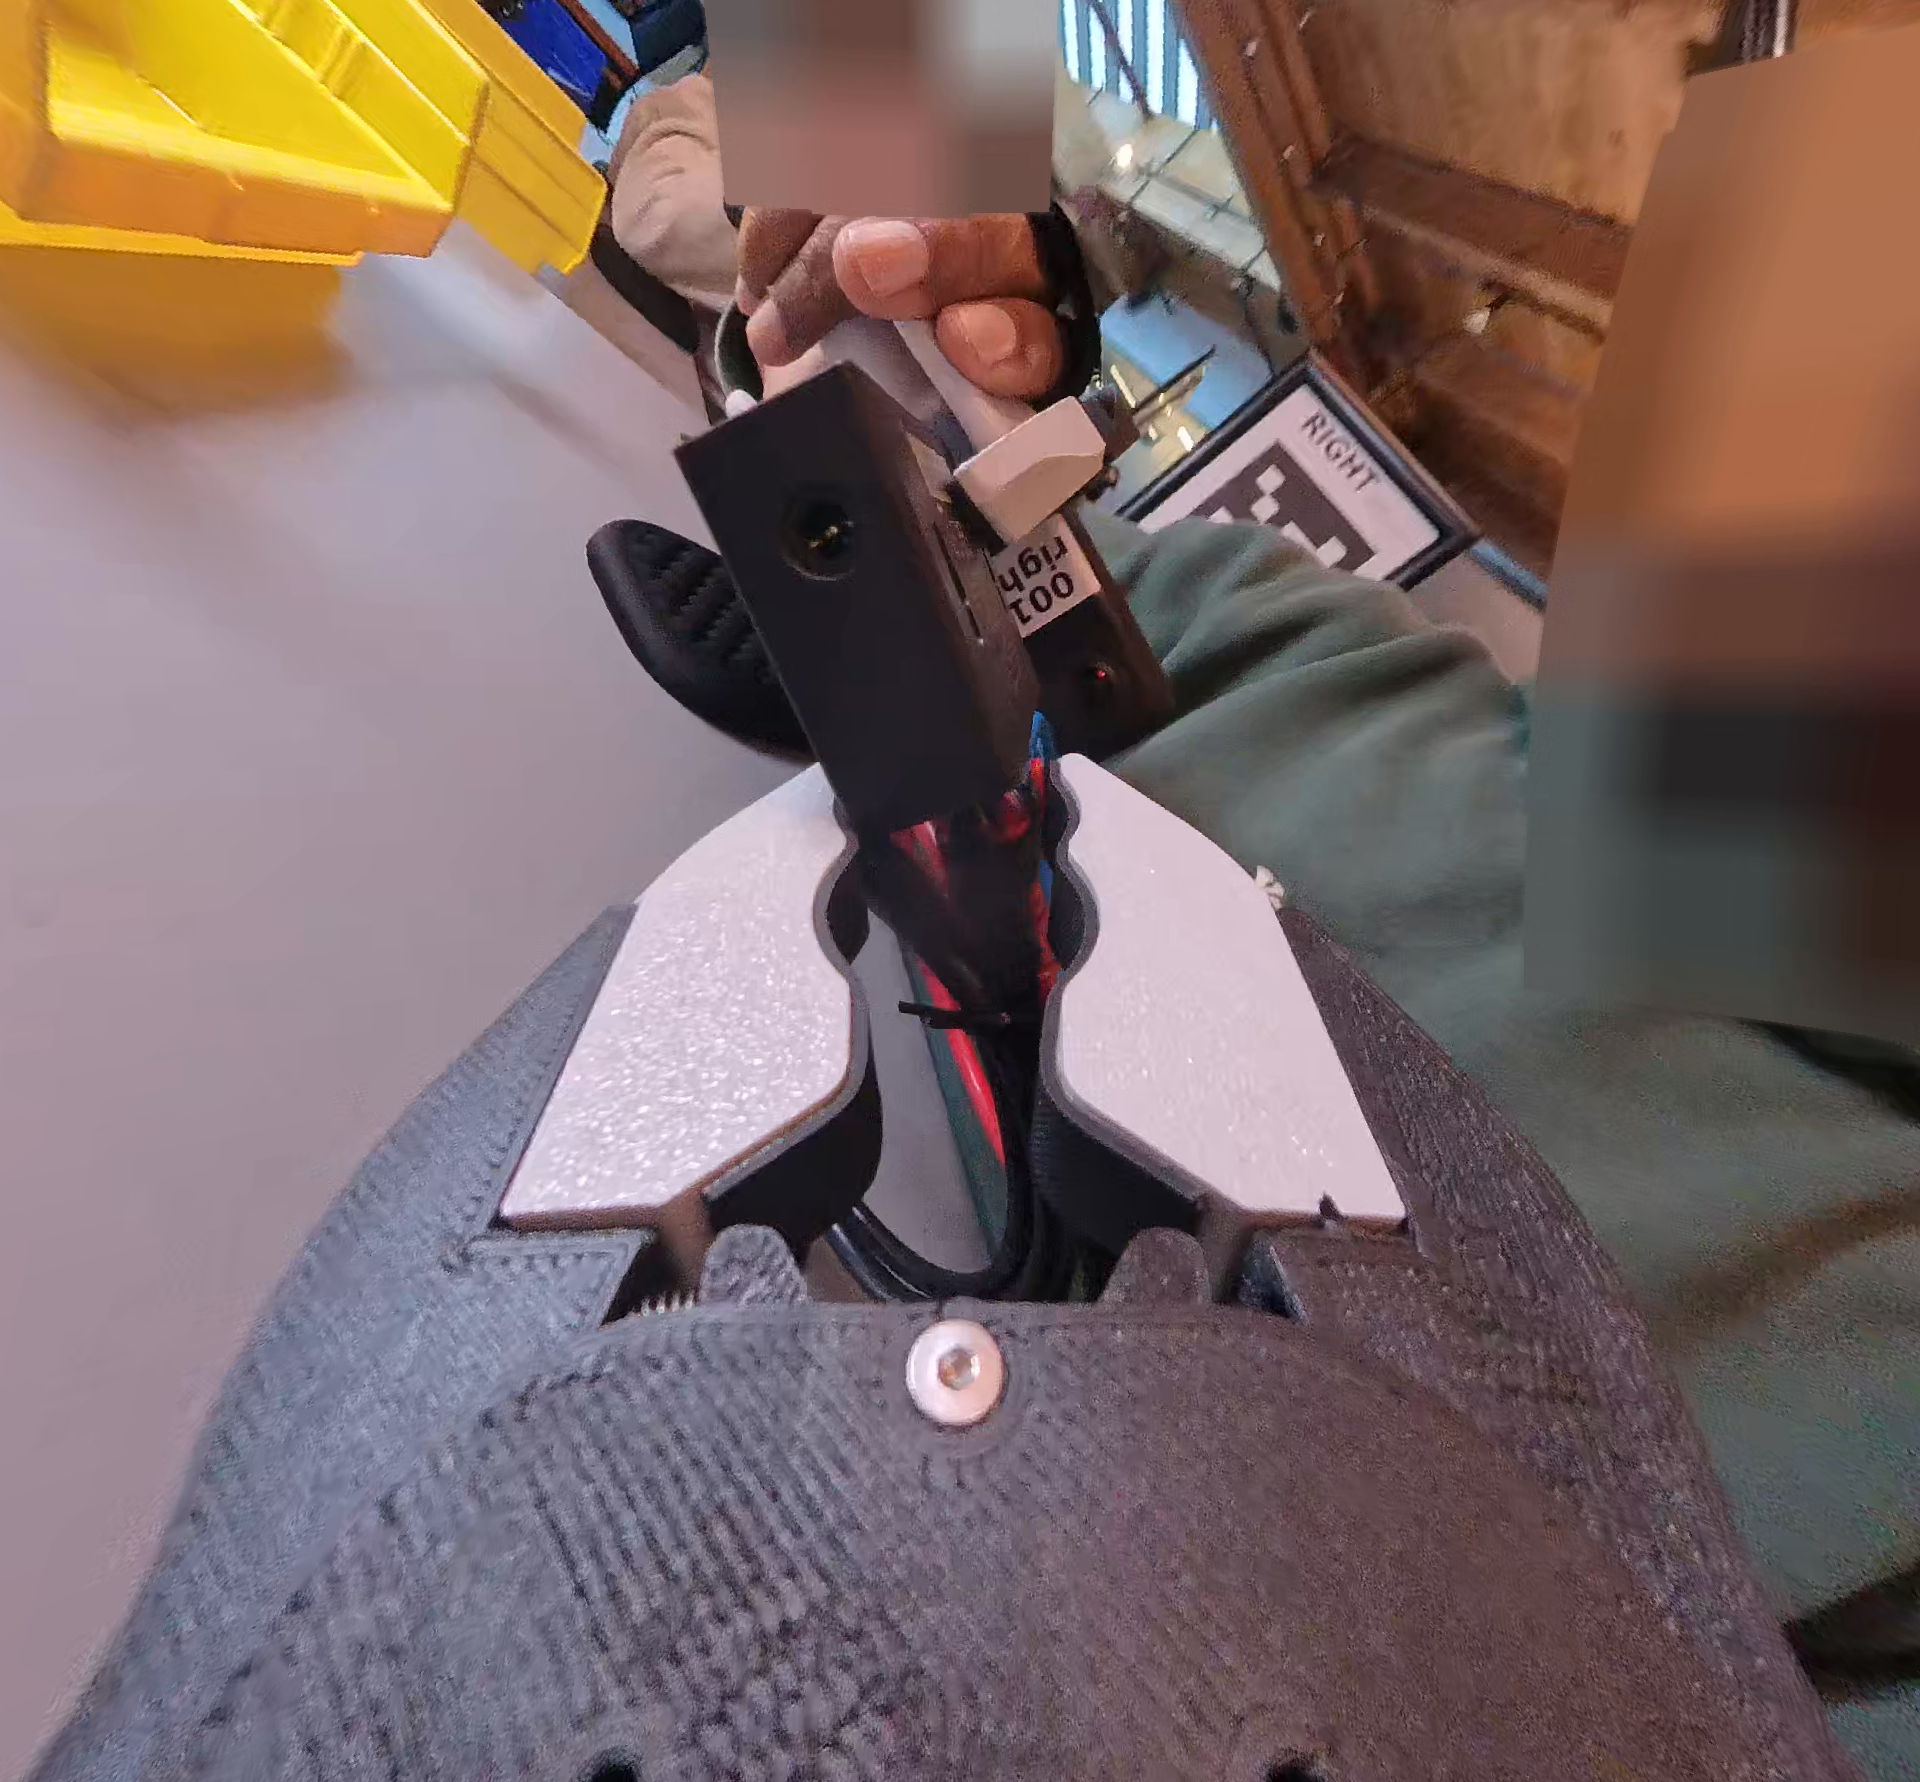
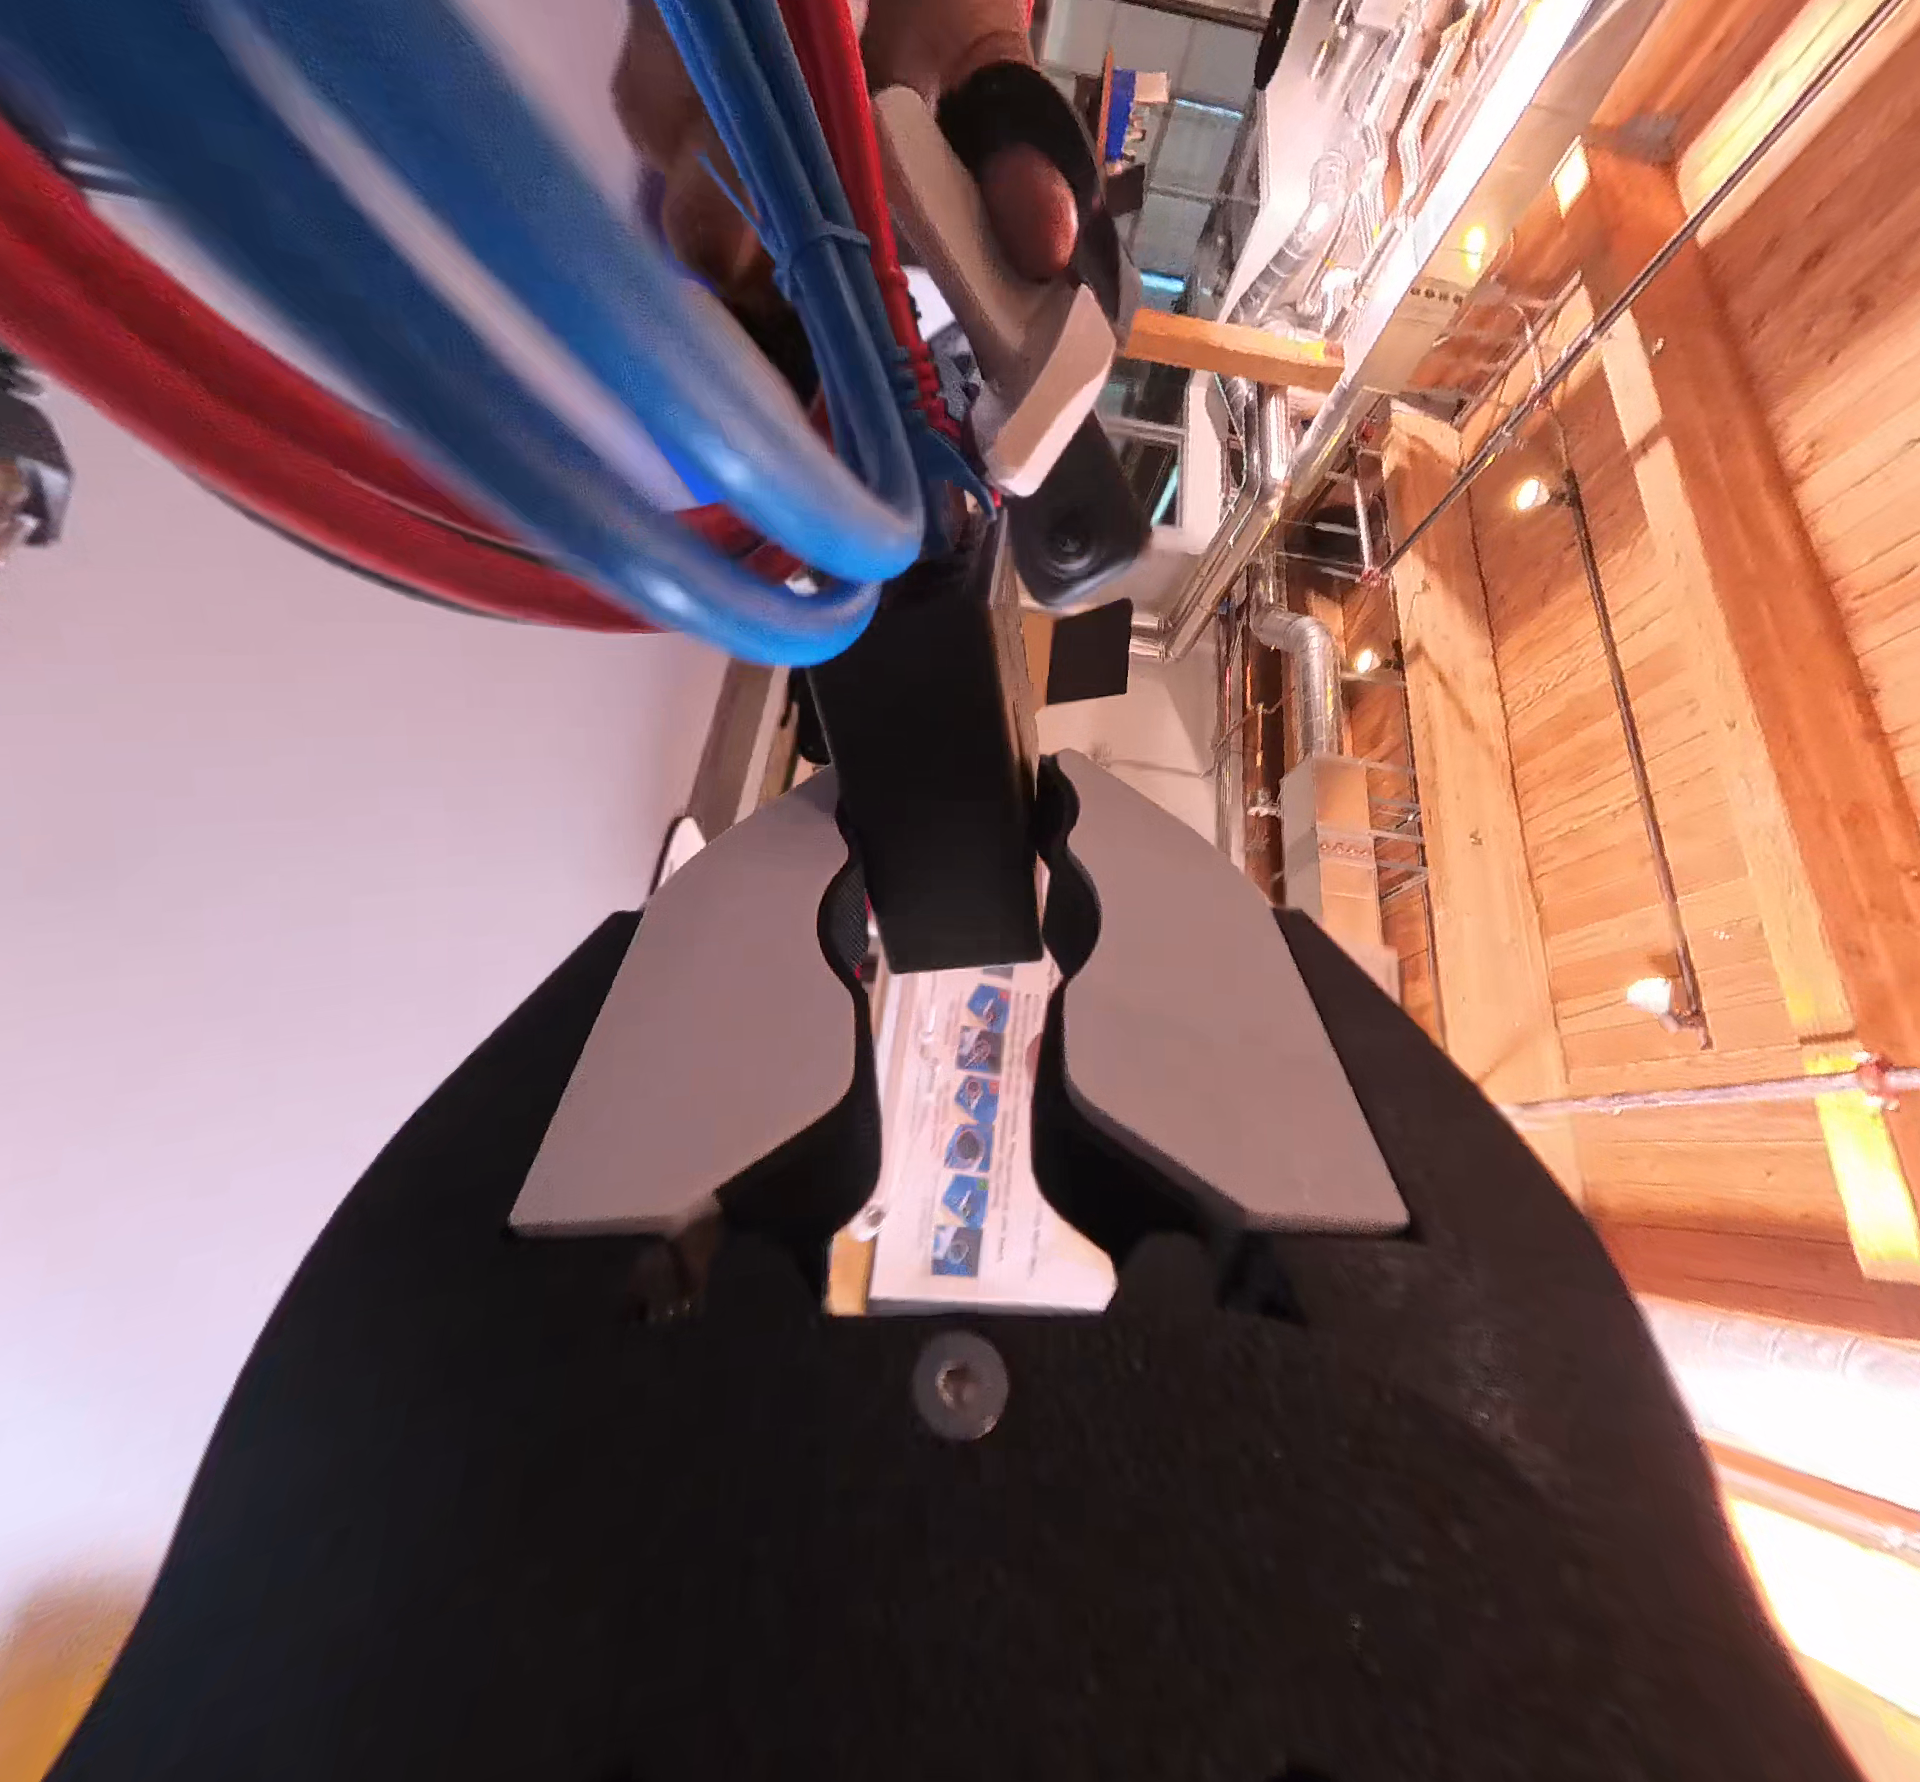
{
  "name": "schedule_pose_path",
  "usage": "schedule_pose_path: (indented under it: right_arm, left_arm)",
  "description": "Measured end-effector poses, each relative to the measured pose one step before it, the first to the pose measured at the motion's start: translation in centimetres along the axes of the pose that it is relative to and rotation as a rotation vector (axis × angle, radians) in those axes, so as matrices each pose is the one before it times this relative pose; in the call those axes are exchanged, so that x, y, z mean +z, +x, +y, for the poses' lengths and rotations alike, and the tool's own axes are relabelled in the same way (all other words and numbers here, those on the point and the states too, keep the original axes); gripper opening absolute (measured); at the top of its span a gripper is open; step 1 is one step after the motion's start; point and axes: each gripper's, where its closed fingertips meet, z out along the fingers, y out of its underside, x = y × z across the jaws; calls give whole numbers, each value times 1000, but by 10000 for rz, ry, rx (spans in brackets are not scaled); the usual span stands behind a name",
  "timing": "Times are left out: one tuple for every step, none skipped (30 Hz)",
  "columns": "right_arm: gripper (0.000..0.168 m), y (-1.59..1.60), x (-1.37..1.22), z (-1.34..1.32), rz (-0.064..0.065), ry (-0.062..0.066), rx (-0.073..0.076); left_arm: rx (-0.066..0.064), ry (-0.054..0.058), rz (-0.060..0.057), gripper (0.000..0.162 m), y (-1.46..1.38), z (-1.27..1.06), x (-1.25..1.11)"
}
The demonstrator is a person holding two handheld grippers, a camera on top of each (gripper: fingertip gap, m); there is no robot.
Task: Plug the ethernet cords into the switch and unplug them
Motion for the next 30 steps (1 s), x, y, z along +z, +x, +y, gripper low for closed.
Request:
schedule_pose_path:
  right_arm:
    - [31,-262,-37,416,-4,-165,215]
    - [32,-197,68,518,59,-210,269]
    - [34,-98,162,795,36,-327,481]
    - [34,-63,158,1117,-99,-494,665]
    - [30,106,114,1695,-128,-736,699]
    - [25,446,122,2229,-34,-900,770]
    - [25,663,140,2241,-67,-877,1144]
    - [26,493,83,1393,-427,-489,1612]
    - [32,128,-130,250,-810,-53,1864]
    - [41,-199,-258,-628,-930,208,1772]
    - [49,-676,-254,-916,-967,193,1320]
    - [60,-909,-86,-806,-780,17,769]
    - [71,-1016,92,-596,-544,-146,286]
    - [79,-1154,267,-468,-448,-207,26]
    - [85,-1182,435,-318,-368,-272,-64]
    - [89,-1116,650,-49,-294,-398,-155]
    - [91,-785,786,231,-97,-516,-230]
    - [88,-331,826,314,156,-465,-363]
    - [83,-141,797,418,214,-424,-459]
    - [82,-91,639,305,146,-290,-320]
    - [77,4,302,113,40,-100,-192]
    - [74,-118,75,-104,-93,72,-172]
    - [72,-195,122,-24,-106,-39,-6]
    - [72,-160,163,-8,-46,-37,-66]
    - [71,-86,127,-12,-3,15,-163]
    - [70,-89,73,11,-16,-5,-116]
    - [70,-69,-42,-84,-3,56,-108]
    - [69,-57,-200,-161,-75,99,-17]
    - [69,-37,-329,-207,-160,122,98]
    - [69,32,-389,-245,-195,146,159]
  left_arm:
    - [-179,251,-63,31,-326,-95,133]
    - [-53,305,-201,30,-316,-197,46]
    - [13,244,-304,30,-316,-188,-38]
    - [178,169,-366,29,-326,-163,-187]
    - [234,170,-373,28,-340,-211,-358]
    - [128,327,-553,28,-638,-448,-516]
    - [28,335,-497,28,-691,-524,-549]
    - [67,274,-336,27,-507,-462,-457]
    - [72,314,-252,26,-354,-492,-297]
    - [91,189,-212,26,-218,-321,-147]
    - [71,201,-114,26,-29,-289,-6]
    - [-75,204,-38,26,119,-251,88]
    - [-63,146,-84,26,98,-155,162]
    - [14,119,-155,26,75,-93,213]
    - [13,107,-90,26,203,-34,239]
    - [50,20,-52,26,319,102,260]
    - [135,-28,-168,26,202,196,263]
    - [152,-106,-10,26,412,327,255]
    - [84,-101,78,26,508,341,216]
    - [1,-66,-182,26,63,304,46]
    - [33,-2,-119,26,-137,196,-198]
    - [-69,-21,95,26,-50,213,-221]
    - [-189,21,59,26,-45,151,-186]
    - [-116,29,-25,26,-85,157,-135]
    - [-59,39,-18,26,-70,162,-88]
    - [-108,27,15,27,-44,138,-62]
    - [-106,60,113,27,96,53,-69]
    - [-41,65,218,27,278,9,-37]
    - [27,99,283,28,460,-87,-8]
    - [74,124,301,30,586,-198,-11]
